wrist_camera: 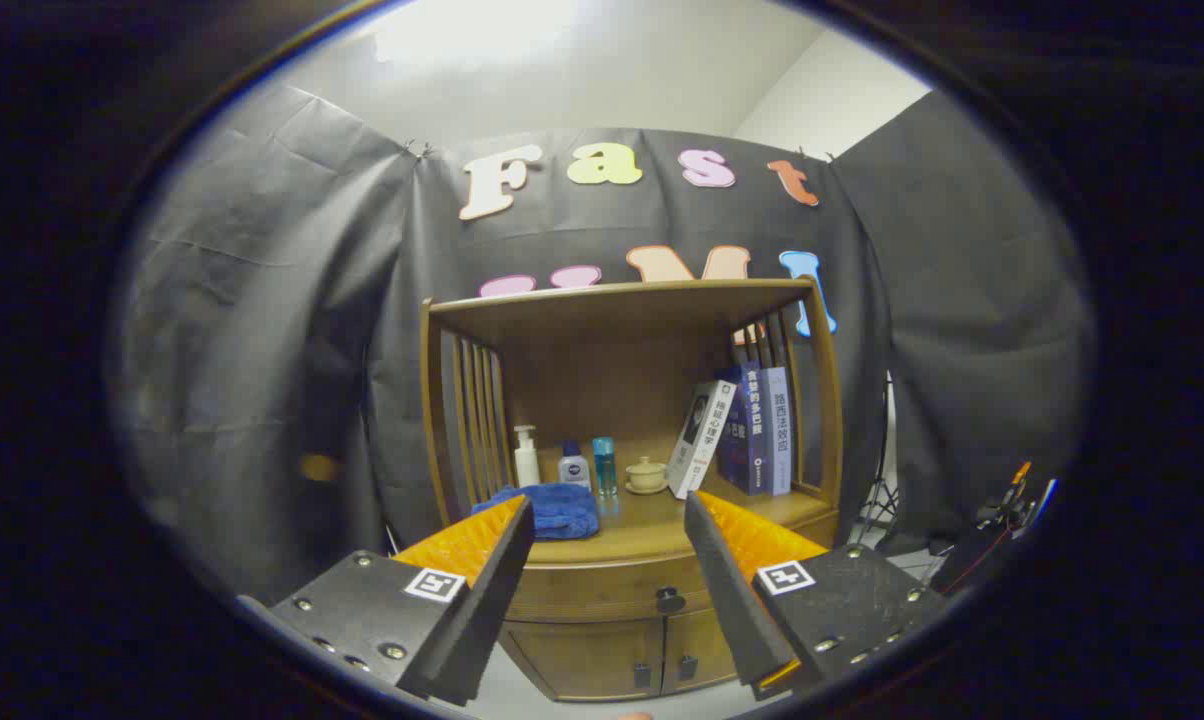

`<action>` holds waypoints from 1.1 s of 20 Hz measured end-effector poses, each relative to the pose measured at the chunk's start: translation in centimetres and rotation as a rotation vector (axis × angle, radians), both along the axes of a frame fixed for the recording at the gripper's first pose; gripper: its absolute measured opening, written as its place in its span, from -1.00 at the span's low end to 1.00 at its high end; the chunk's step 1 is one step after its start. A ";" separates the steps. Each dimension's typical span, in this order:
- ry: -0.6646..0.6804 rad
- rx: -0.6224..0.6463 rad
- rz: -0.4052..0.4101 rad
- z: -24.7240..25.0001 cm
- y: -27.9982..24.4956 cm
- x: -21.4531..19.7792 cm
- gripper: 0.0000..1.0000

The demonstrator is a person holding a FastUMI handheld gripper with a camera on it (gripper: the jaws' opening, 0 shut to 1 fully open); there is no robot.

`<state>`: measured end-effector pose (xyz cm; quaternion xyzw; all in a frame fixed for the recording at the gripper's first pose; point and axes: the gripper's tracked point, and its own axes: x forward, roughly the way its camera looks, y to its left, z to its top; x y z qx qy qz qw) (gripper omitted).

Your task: Pull open the drawer, take out the items inside it, and place them on the countertop above the cabinet.

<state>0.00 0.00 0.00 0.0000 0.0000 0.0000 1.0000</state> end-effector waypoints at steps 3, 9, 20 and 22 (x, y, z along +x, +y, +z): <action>-0.009 -0.027 -0.013 0.6 -0.2 -0.8 0.82; 0.006 -0.024 -0.007 0.0 0.5 -1.1 0.82; 0.035 -0.041 -0.023 -1.8 -0.8 0.0 0.82; 0.042 -0.035 -0.017 -2.2 -0.8 0.4 0.82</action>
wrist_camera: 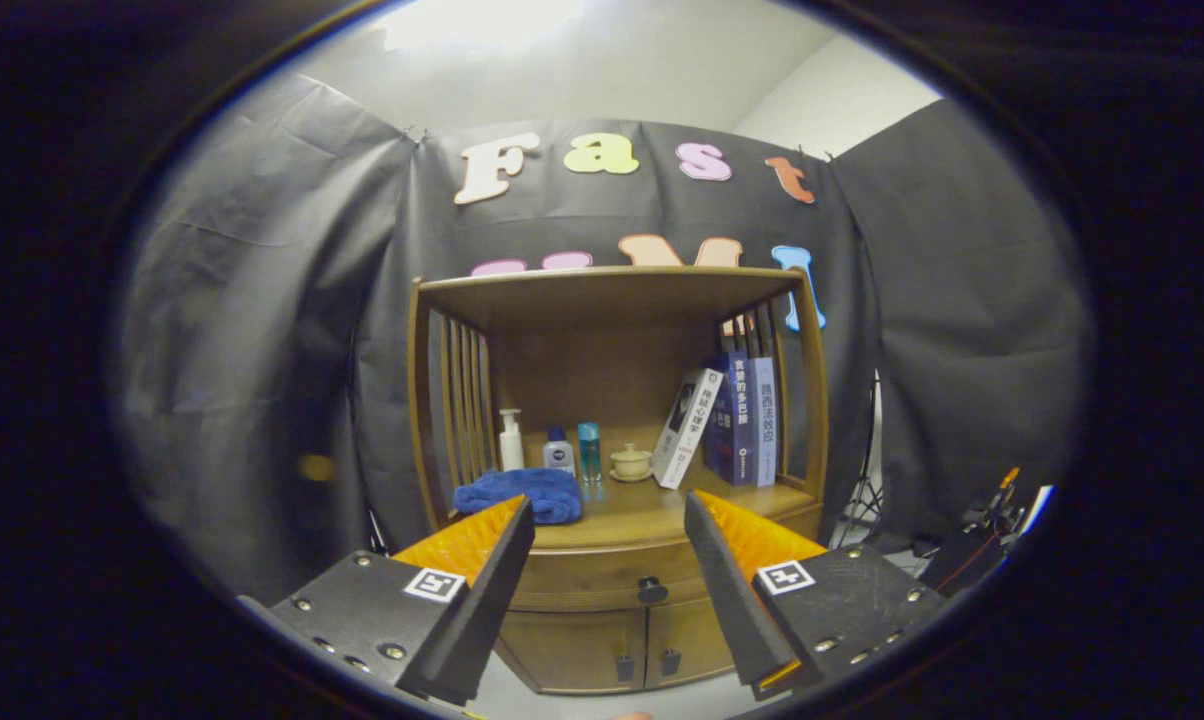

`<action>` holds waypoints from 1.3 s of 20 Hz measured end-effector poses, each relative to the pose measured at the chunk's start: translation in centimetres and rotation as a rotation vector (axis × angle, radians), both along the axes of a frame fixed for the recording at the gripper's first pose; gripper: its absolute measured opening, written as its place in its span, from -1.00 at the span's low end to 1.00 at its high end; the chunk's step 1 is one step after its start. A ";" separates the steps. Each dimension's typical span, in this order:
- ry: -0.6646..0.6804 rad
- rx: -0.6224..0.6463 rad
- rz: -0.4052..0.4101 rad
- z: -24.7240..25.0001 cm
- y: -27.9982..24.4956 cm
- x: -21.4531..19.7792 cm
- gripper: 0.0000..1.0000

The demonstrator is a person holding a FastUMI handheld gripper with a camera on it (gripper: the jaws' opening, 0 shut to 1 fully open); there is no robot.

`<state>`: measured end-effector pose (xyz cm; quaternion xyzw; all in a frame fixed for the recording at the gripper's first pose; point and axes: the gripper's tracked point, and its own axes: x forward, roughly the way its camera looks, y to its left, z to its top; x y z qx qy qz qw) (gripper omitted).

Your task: Pull open the drawer, take out the items inside it, and place them on the countertop above the cabinet.

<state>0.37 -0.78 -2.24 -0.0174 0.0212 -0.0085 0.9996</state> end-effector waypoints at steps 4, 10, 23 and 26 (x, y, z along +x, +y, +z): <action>0.006 0.014 0.014 -1.5 -0.2 1.2 0.82; 0.061 0.064 0.050 -7.7 -0.8 4.3 0.82; 0.206 0.148 0.121 -18.8 0.2 10.4 0.82; 0.227 0.154 0.113 -20.2 -0.5 11.1 0.83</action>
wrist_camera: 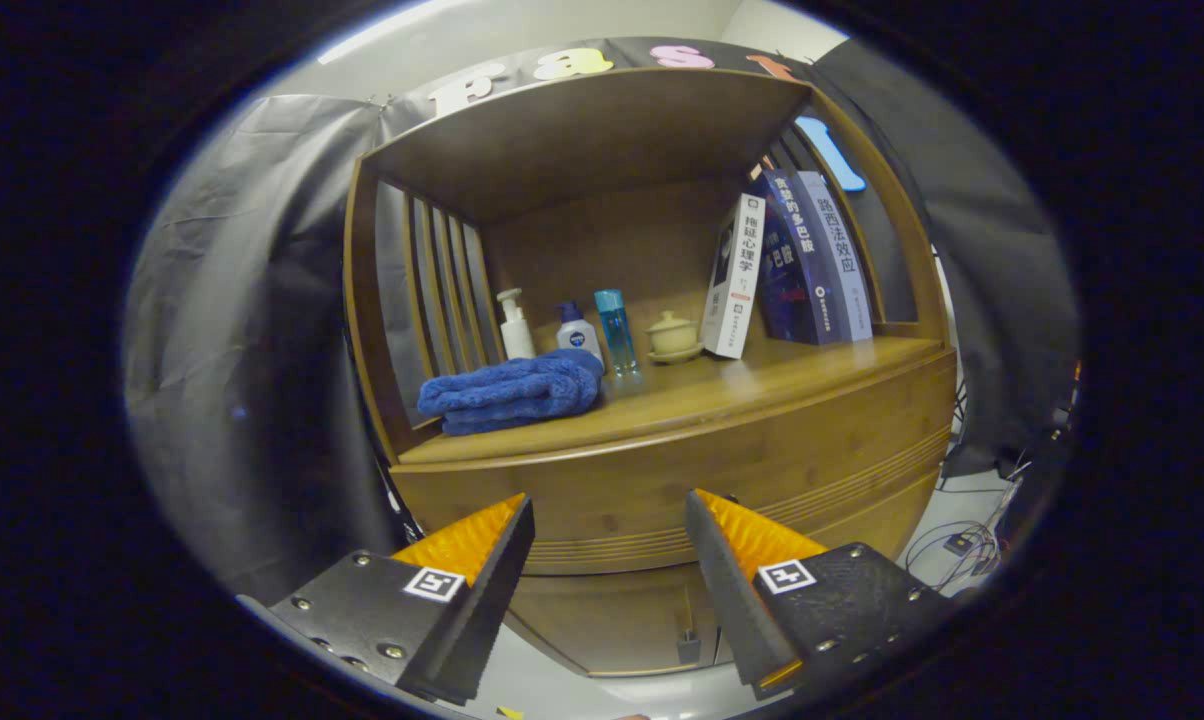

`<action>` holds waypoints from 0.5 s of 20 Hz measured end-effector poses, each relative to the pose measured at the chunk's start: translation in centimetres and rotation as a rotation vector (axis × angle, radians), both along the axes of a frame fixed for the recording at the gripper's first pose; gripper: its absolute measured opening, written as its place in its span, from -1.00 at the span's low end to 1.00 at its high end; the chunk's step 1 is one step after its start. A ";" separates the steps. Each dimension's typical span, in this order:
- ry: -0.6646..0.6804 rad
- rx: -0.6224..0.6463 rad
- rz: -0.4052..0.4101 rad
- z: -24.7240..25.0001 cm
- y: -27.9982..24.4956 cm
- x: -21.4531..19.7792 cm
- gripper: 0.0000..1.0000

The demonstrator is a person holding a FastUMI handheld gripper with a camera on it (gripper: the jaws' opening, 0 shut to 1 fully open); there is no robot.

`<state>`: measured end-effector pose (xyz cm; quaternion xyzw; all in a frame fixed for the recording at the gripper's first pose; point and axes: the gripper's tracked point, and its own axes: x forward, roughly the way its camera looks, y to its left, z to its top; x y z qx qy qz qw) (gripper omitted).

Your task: Pull open the drawer, take out the items inside it, and place them on the countertop above the cabinet.

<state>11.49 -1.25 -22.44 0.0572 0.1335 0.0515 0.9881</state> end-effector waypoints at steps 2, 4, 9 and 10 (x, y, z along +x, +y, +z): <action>0.021 -0.015 -0.014 -1.2 -1.2 0.5 0.82; 0.031 -0.033 -0.045 -2.0 -2.9 1.2 0.81; 0.056 -0.090 -0.073 -4.1 -5.7 3.1 0.69; 0.061 -0.097 -0.075 -4.2 -6.2 3.2 0.62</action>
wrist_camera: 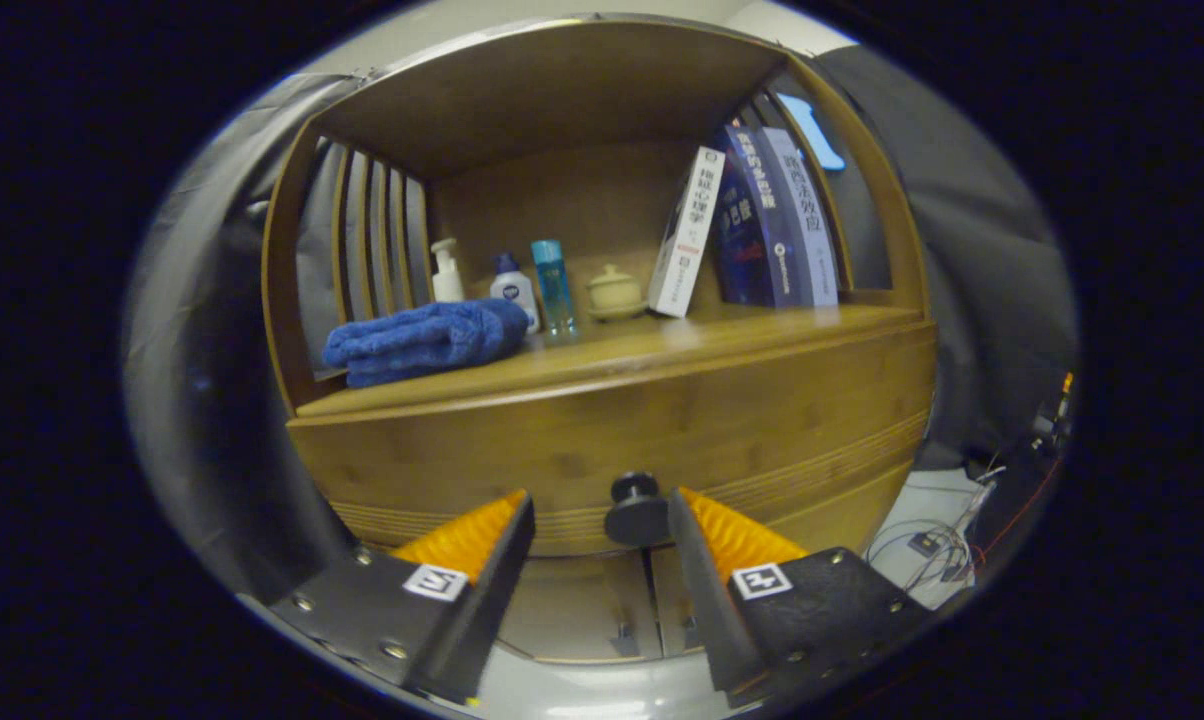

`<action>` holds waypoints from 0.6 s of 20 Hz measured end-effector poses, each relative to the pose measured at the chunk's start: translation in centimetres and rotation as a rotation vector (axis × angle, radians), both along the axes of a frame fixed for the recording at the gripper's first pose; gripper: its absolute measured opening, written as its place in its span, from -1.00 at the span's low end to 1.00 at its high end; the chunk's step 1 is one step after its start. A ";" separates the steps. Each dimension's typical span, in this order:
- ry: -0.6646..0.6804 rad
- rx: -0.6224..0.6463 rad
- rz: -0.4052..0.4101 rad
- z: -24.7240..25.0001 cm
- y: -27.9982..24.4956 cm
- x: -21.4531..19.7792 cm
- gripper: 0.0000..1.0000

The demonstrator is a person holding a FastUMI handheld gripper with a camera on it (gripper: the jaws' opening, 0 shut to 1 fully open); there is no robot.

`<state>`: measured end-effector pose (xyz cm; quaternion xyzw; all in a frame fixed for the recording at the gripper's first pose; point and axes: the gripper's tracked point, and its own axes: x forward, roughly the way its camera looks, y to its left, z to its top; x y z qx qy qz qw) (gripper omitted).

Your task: Pull open the drawer, take out the items inside it, and place them on the countertop above the cabinet.

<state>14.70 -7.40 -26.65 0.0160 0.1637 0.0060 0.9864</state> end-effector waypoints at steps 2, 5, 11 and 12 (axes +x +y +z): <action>0.009 0.007 -0.026 -0.5 -1.0 0.5 0.50; 0.022 -0.019 -0.020 -1.2 -1.2 1.1 0.44; 0.109 -0.144 0.007 -2.9 -1.2 2.7 -0.08; 0.119 -0.157 0.013 -2.8 -1.2 2.5 -0.11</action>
